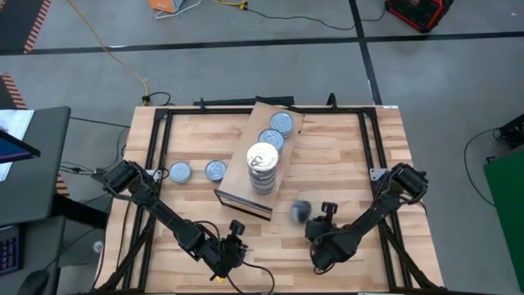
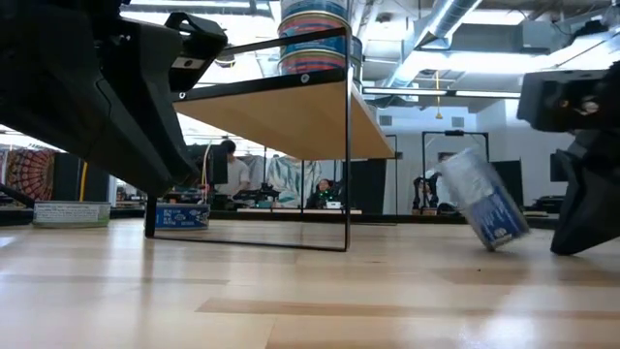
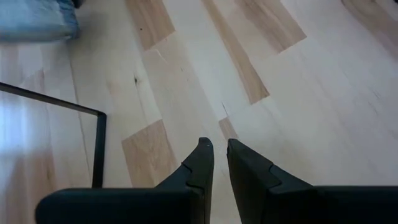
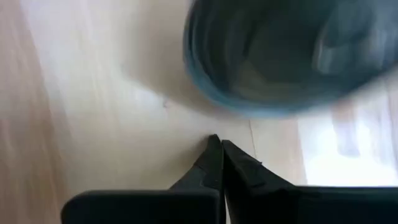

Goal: Stack canned seafood by type on shelf
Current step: Stack the blue tuna can on top of the blue tuna can on the shelf

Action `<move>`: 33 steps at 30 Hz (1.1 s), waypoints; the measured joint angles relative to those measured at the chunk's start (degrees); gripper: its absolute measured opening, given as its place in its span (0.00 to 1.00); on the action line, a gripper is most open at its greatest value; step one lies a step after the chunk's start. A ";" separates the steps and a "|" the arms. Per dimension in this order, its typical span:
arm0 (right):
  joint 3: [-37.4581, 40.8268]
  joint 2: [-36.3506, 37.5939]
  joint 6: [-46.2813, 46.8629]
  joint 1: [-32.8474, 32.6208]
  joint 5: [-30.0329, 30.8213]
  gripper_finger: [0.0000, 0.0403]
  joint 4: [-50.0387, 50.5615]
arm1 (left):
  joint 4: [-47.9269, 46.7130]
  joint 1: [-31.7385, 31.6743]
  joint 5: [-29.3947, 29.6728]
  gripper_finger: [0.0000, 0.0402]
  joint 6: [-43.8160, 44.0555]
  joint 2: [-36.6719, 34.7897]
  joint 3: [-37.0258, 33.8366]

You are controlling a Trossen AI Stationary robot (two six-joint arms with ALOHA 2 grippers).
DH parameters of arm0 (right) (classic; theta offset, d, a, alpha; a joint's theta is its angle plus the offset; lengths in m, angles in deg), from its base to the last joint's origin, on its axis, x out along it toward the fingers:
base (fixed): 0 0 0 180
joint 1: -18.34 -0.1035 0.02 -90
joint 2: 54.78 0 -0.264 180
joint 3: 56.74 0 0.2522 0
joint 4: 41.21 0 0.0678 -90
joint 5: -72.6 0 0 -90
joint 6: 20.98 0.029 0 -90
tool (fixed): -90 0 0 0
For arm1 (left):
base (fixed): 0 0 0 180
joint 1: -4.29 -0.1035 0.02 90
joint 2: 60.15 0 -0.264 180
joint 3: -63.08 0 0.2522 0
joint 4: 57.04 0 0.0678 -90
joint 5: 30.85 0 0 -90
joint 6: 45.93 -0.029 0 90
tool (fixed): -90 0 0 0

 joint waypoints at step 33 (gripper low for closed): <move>17.22 15.35 -5.23 5.37 13.32 0.20 -40.58 | 0.54 -0.94 -2.72 0.11 5.47 -0.81 0.02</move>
